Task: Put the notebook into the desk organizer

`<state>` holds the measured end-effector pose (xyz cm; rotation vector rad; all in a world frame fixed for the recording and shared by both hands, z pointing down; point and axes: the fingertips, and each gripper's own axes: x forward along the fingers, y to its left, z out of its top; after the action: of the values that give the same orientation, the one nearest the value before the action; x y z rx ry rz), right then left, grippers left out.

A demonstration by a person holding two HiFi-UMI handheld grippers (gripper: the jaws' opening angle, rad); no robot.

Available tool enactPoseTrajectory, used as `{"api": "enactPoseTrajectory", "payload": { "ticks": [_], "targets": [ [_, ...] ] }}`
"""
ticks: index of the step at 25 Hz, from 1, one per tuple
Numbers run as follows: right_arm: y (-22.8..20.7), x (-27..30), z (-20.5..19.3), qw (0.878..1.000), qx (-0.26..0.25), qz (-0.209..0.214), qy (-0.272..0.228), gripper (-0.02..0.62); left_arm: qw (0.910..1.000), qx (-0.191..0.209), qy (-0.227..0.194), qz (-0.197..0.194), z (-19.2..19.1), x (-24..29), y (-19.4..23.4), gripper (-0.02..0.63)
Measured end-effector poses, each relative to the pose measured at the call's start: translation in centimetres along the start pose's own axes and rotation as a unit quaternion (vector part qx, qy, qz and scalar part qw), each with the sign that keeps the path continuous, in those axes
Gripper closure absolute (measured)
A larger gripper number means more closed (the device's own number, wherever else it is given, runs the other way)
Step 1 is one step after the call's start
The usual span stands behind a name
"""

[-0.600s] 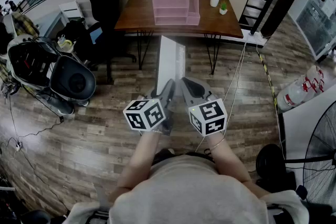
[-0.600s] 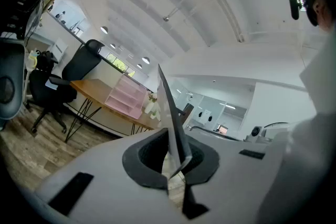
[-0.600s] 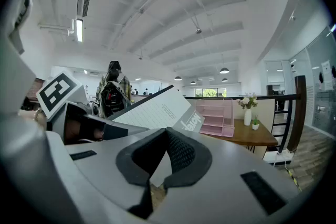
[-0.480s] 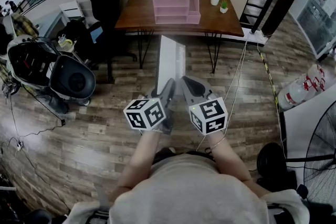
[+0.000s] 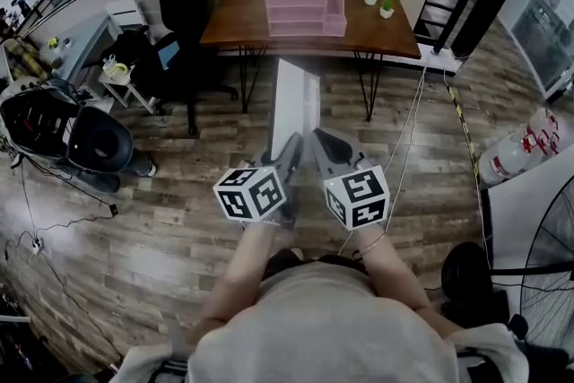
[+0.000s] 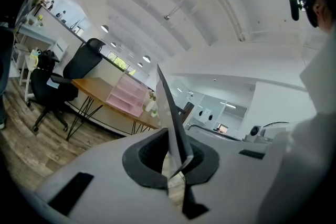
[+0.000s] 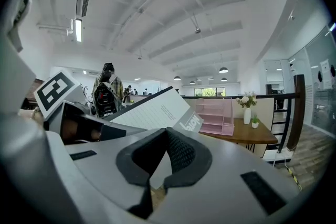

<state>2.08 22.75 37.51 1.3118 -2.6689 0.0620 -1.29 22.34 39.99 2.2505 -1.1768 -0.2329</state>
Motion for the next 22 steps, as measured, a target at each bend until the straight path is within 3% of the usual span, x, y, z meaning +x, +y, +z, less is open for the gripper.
{"api": "enactPoseTrajectory", "payload": {
  "ticks": [22],
  "targets": [
    [0.3,3.3,-0.1,0.999,0.028,-0.038,-0.015,0.586,0.9994,-0.005,0.014,-0.032,1.5,0.6,3.4,0.584]
  ]
}}
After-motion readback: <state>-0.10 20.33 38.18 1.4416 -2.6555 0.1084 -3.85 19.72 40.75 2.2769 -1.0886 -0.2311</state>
